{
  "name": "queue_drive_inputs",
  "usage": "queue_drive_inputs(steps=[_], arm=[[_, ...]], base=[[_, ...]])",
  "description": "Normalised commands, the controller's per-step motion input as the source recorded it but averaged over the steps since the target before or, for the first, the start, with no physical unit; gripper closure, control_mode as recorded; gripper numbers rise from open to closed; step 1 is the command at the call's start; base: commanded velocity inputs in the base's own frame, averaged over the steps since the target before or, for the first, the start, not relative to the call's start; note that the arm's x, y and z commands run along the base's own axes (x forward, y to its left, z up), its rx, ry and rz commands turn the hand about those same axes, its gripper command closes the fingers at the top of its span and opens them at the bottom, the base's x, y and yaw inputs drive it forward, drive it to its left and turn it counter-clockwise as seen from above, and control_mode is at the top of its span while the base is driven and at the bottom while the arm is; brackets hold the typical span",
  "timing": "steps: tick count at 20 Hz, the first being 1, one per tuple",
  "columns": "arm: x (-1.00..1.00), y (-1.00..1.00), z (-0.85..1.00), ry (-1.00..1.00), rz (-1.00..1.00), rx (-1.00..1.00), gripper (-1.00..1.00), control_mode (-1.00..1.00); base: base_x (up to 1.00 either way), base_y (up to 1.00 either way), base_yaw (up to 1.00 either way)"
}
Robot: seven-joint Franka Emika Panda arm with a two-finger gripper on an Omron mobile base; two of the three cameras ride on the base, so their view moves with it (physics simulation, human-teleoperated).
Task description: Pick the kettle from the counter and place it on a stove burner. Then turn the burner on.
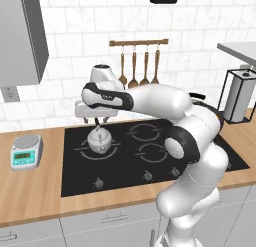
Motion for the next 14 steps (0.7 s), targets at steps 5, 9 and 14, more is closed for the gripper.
queue_drive_inputs(steps=[5, 9, 14], arm=[[-0.99, -0.21, -0.02, -0.03, -0.01, 0.03, -1.00, -1.00], [-0.69, -0.18, 0.00, -0.02, 0.00, 0.02, -1.00, -1.00], [-0.58, -0.26, 0.00, -0.02, 0.00, 0.02, -1.00, -1.00]], base=[[0.00, 0.00, 0.00], [0.00, 0.00, 0.00], [0.00, 0.00, 0.00]])
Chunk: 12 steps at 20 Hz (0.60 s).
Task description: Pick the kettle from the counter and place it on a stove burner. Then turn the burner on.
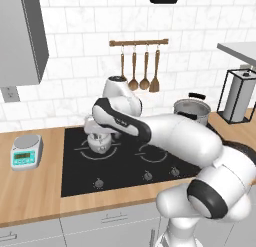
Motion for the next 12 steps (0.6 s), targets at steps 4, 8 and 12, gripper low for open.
queue_drive_inputs(steps=[4, 8, 12], arm=[[-0.39, -0.29, 0.00, -0.02, 0.00, 0.02, -1.00, -1.00], [-0.22, -0.29, -0.04, 0.00, 0.00, 0.00, -1.00, -1.00], [-0.22, -0.13, -0.20, 0.03, 0.00, -0.02, -1.00, -1.00]], base=[[0.00, 0.00, 0.00], [0.00, 0.00, 0.00], [0.00, 0.00, 0.00]])
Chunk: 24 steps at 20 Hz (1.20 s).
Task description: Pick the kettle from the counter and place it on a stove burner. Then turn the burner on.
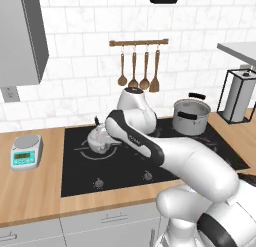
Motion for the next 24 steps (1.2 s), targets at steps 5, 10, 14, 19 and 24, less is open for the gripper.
queue_drive_inputs(steps=[5, 10, 14, 19, 24], arm=[[-0.14, -0.06, -0.26, 0.11, 0.00, -0.04, -1.00, -1.00], [0.38, 0.40, 0.00, 0.46, -0.01, -0.19, -1.00, -1.00], [0.15, 0.07, -0.08, 0.17, 0.00, -0.01, -1.00, -1.00], [0.21, 0.21, -0.23, 0.11, -0.05, 0.00, -1.00, -1.00], [0.06, 0.43, -0.74, 0.01, -0.08, 0.00, -1.00, -1.00]], base=[[0.00, 0.00, 0.00], [0.00, 0.00, 0.00], [0.00, 0.00, 0.00], [0.00, 0.00, 0.00], [0.00, 0.00, 0.00]])
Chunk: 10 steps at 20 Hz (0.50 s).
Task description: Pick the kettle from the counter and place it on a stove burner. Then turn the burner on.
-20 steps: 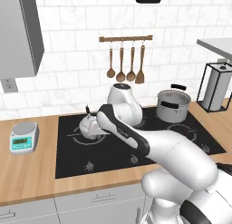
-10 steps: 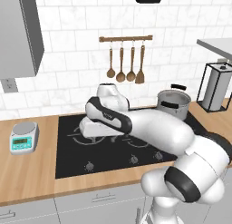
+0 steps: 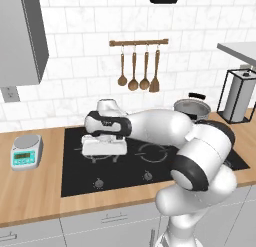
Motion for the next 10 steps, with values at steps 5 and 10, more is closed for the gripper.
queue_drive_inputs(steps=[5, 10], arm=[[0.00, 0.20, -0.53, -0.03, -0.10, 0.00, -1.00, -1.00], [-0.12, 0.00, -0.17, -0.04, -0.08, -0.01, -1.00, -1.00]], base=[[0.00, 0.00, 0.00], [0.00, 0.00, 0.00]])
